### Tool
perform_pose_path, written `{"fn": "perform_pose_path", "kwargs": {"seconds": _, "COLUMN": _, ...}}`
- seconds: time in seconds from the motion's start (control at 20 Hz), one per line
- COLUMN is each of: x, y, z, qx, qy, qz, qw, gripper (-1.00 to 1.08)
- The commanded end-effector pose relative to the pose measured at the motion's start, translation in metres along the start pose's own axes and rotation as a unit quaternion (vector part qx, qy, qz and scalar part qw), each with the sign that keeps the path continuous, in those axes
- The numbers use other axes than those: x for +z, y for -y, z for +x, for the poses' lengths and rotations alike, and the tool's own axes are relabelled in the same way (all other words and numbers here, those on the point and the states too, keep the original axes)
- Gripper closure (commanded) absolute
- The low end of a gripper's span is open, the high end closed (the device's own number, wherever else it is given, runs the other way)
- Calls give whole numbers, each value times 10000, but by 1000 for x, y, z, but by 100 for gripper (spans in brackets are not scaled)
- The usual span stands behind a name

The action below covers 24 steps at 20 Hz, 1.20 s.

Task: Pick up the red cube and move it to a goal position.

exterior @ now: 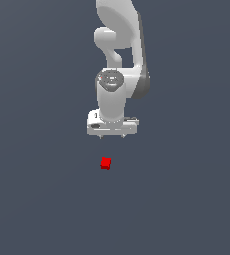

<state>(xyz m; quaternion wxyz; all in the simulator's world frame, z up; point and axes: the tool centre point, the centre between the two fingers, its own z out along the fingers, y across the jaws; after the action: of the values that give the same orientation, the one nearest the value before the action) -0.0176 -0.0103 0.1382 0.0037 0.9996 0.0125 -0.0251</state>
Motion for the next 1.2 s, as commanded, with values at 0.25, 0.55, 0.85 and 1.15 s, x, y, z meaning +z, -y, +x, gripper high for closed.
{"fn": "perform_pose_path", "kwargs": {"seconds": 0.25, "x": 5, "y": -1, "z": 3, "qx": 44, "qy": -11, "qz": 2, "qw": 10000, "gripper": -92}}
{"fn": "perform_pose_path", "kwargs": {"seconds": 0.55, "x": 26, "y": -6, "z": 16, "qx": 211, "qy": -53, "qz": 10, "qw": 9998, "gripper": -92}}
{"fn": "perform_pose_path", "kwargs": {"seconds": 0.85, "x": 60, "y": -15, "z": 39, "qx": 494, "qy": -125, "qz": 24, "qw": 9987, "gripper": -92}}
{"fn": "perform_pose_path", "kwargs": {"seconds": 1.15, "x": 92, "y": -25, "z": 62, "qx": 774, "qy": -196, "qz": 42, "qw": 9968, "gripper": -92}}
